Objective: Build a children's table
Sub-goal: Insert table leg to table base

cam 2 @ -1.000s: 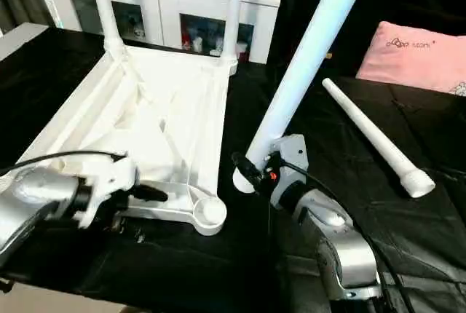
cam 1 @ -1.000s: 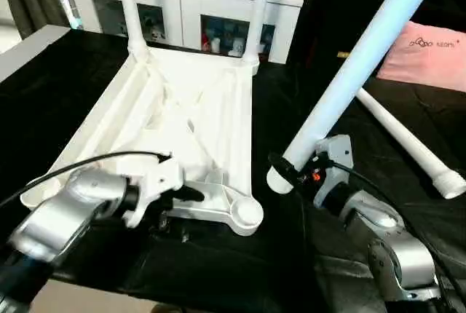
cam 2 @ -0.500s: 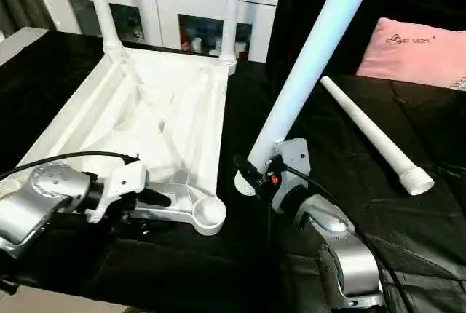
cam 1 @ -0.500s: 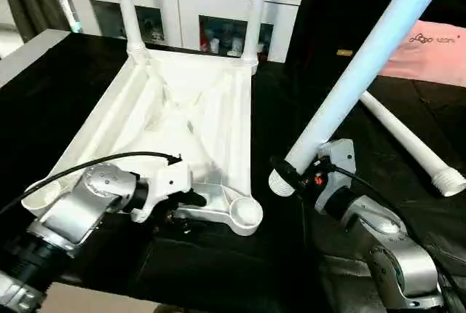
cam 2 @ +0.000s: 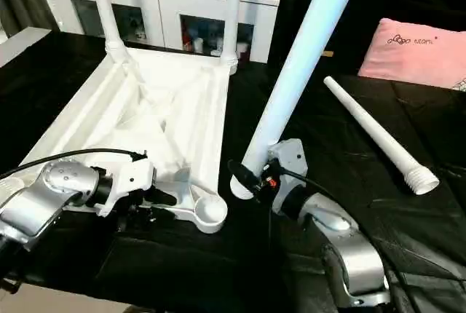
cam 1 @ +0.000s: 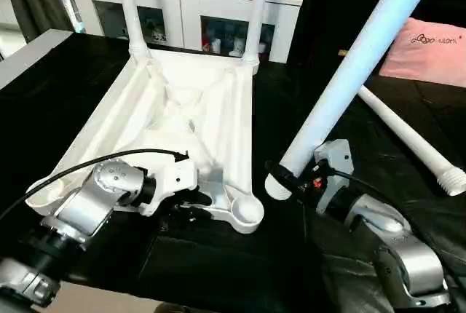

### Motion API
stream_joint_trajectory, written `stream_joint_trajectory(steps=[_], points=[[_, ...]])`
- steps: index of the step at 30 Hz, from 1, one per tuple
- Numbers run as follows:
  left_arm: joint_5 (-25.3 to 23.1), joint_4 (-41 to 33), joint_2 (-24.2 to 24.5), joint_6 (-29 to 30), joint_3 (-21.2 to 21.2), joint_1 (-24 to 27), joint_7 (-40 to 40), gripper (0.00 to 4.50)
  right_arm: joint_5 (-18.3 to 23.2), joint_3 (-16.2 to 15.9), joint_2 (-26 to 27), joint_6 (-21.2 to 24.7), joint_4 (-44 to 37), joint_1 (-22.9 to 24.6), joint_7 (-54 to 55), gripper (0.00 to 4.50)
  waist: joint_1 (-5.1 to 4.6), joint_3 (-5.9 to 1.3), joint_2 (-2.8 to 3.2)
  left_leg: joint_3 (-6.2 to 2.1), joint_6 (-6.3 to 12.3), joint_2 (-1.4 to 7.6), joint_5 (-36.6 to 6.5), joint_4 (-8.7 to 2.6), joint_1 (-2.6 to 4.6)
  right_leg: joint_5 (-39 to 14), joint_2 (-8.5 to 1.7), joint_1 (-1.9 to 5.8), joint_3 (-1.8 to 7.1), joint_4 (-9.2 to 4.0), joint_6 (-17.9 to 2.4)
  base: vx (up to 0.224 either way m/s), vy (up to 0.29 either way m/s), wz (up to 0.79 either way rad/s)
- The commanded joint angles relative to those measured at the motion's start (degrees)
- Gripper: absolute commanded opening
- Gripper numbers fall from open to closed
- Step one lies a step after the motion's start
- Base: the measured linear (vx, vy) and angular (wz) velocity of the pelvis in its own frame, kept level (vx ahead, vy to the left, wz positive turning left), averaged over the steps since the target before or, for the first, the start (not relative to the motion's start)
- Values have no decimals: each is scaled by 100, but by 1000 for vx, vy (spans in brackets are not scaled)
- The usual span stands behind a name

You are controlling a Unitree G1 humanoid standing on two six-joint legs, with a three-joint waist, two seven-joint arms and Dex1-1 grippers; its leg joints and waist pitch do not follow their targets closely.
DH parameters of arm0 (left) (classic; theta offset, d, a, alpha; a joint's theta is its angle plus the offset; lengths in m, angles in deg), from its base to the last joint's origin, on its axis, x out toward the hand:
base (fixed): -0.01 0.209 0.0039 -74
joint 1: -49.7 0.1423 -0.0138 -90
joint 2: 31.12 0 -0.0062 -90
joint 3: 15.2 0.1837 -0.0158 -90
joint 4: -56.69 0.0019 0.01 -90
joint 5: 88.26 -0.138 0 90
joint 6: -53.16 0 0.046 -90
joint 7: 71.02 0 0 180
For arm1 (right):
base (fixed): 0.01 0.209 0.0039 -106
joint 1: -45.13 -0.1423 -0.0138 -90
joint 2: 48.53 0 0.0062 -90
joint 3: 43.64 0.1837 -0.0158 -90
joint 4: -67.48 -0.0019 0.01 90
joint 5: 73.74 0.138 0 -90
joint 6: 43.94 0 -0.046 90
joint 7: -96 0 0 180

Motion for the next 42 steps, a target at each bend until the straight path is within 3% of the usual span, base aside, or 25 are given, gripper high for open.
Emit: stream_joint_trajectory(steps=[1,7,14,19,22,24,32,37,40,42], points=[[-134,121,15,-47,-14,-130,-37,89,42,78,-64,-61,-107,-69,-51,193,8,-341,104,7,-231,90,-1605,-436,79,-1501,-418,179,266,-560,-804,0,0,0],[-303,214,8,-76,42,-229,39,35,-67,-61,-191,6,-114,-87,-133,193,14,-339,110,2,-226,92,-1631,-440,79,-1545,-422,172,266,-567,-822,0,0,0],[-209,75,-271,635,-34,-145,-267,0,-122,-53,-153,-193,39,-186,-122,193,-9,-366,109,-3,-225,82,-1435,-425,40,-1195,-423,218,253,-525,-908,0,0,0],[-226,64,-615,1097,-176,-42,-773,0,-109,32,-67,-275,166,-246,-13,193,-18,-371,96,24,-118,70,-1191,-389,36,-850,-400,228,256,-508,-1000,0,0,0],[-354,137,-1116,1428,-330,-19,-1501,0,-81,114,35,-310,287,-331,111,193,-26,-380,65,34,-70,57,-1121,-381,14,-970,-394,244,249,-521,-945,0,0,0],[-436,248,-1313,1492,-373,-72,-1788,0,-78,120,67,-330,339,-373,136,193,-21,-382,78,38,-33,53,-1112,-371,16,-1126,-398,238,255,-550,-869,0,0,0],[-378,173,-1350,1151,-321,-110,-1627,0,-76,99,110,-383,403,-413,147,193,-20,-380,88,36,4,55,-1109,-387,15,-1332,-398,210,257,-585,-718,0,0,0],[-342,5,-1245,1231,-381,0,-1426,0,-32,85,140,-393,432,-416,137,193,13,-389,103,38,1,73,-1115,-392,37,-1074,-395,194,261,-554,-798,0,0,0],[-325,46,-1201,1164,-453,21,-1457,60,-30,67,160,-411,437,-415,149,193,10,-386,102,36,-19,62,-1155,-399,21,-1064,-396,212,254,-553,-803,0,0,0],[-323,60,-1168,1100,-523,33,-1499,69,-31,54,180,-424,437,-411,149,193,12,-383,92,37,-19,69,-1196,-399,32,-1134,-406,202,257,-563,-804,0,0,0]])
